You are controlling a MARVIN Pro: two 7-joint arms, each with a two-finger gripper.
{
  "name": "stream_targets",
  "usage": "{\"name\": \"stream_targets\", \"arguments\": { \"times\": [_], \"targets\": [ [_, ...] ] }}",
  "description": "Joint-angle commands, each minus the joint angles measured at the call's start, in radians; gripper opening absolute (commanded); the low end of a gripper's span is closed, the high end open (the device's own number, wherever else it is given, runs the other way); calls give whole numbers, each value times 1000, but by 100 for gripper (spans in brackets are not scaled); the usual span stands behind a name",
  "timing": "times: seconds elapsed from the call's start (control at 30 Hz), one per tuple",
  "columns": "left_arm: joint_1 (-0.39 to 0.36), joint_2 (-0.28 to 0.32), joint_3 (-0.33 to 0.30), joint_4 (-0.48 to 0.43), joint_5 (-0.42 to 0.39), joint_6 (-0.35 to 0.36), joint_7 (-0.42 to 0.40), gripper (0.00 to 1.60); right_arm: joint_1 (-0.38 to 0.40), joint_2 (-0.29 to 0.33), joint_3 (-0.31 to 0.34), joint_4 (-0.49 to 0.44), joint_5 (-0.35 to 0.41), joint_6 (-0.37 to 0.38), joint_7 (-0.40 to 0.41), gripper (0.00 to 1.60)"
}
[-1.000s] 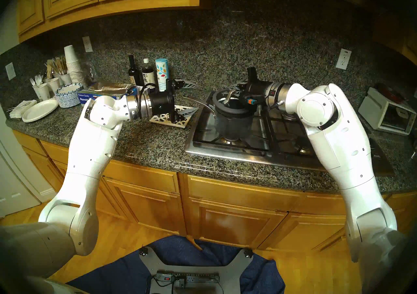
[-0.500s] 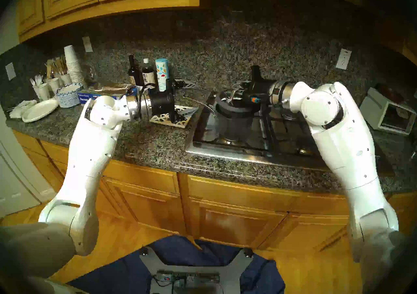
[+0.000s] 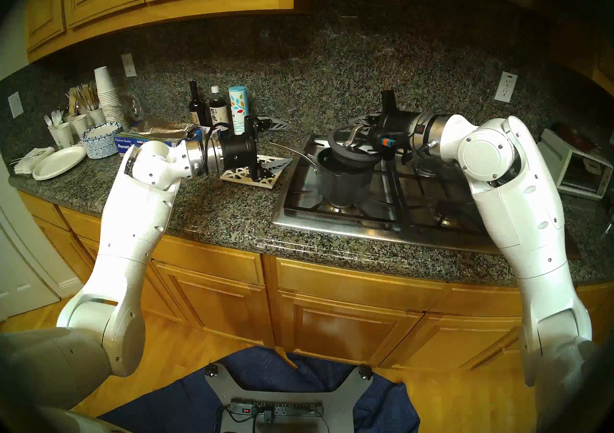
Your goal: Pick up the pot, put it on the stove, take off the pot lid
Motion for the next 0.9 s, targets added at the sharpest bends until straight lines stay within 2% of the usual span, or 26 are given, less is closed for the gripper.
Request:
{"name": "stream_targets", "arguments": {
  "times": [0.0,0.33,0.6,0.87],
  "targets": [
    [-40,0,-3,-24,-15,-1,0,160,0,42,84,-57,11,13,-14,0],
    [-40,0,-3,-24,-16,-1,1,160,-79,70,176,-101,31,35,-6,0],
    [-40,0,-3,-24,-15,-1,0,160,-158,40,286,-115,74,76,-35,0],
    [-41,1,-2,-25,-19,-2,3,160,-245,54,354,-139,71,66,-14,0]
  ]
}}
